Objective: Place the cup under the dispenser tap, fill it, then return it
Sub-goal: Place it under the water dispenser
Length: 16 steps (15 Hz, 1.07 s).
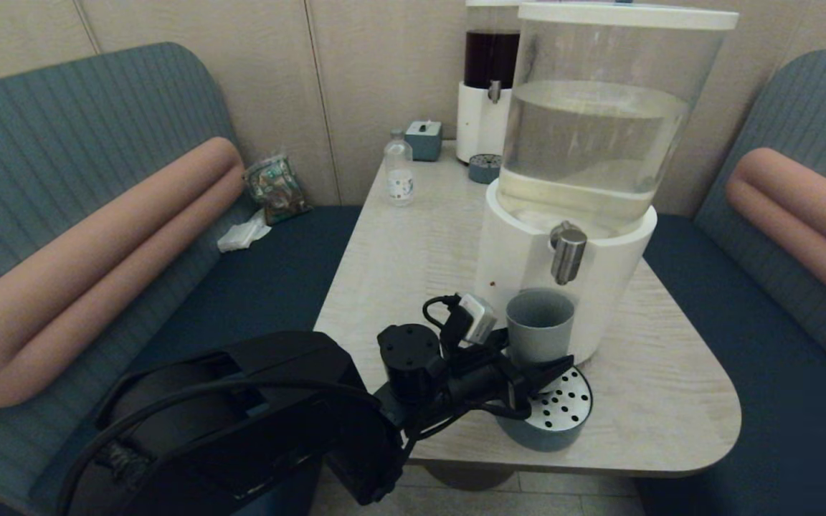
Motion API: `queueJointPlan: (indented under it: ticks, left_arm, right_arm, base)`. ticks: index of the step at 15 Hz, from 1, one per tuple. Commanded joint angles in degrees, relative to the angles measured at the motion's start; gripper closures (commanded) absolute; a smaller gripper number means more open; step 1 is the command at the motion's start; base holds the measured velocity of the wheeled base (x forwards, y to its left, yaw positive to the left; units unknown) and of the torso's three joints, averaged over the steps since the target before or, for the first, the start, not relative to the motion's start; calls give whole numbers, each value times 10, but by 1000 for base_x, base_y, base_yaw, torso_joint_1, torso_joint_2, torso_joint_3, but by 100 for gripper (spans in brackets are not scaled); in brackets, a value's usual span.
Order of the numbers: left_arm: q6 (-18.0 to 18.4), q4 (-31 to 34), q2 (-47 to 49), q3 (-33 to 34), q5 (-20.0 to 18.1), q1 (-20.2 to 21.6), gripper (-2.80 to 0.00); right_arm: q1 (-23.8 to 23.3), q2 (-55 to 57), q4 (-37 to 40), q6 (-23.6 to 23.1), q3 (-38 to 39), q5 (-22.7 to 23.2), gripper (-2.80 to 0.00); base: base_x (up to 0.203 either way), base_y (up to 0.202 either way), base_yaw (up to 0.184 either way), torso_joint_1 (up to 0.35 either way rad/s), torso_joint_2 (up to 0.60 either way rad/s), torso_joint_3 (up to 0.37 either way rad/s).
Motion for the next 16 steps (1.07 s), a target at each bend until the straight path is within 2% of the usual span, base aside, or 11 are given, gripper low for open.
queueJointPlan:
  ticks: [1, 8, 11, 16]
  left_arm:
    - [-1, -6, 0, -2, -1, 0, -280]
    - [0, -6, -22, 25, 9, -1, -280]
    - [4, -6, -50, 74, 11, -1, -280]
    - [6, -6, -131, 193, 18, -1, -280]
  right_arm:
    - [0, -1, 0, -1, 0, 0, 0]
    - [0, -1, 0, -1, 0, 0, 0]
    - [0, -1, 1, -1, 0, 0, 0]
    - [0, -1, 0, -1, 0, 0, 0]
  base:
    - [0, 0, 0, 0, 0, 0]
    - [0, 0, 0, 0, 0, 0]
    - [0, 0, 0, 0, 0, 0]
    - [0, 0, 0, 0, 0, 0]
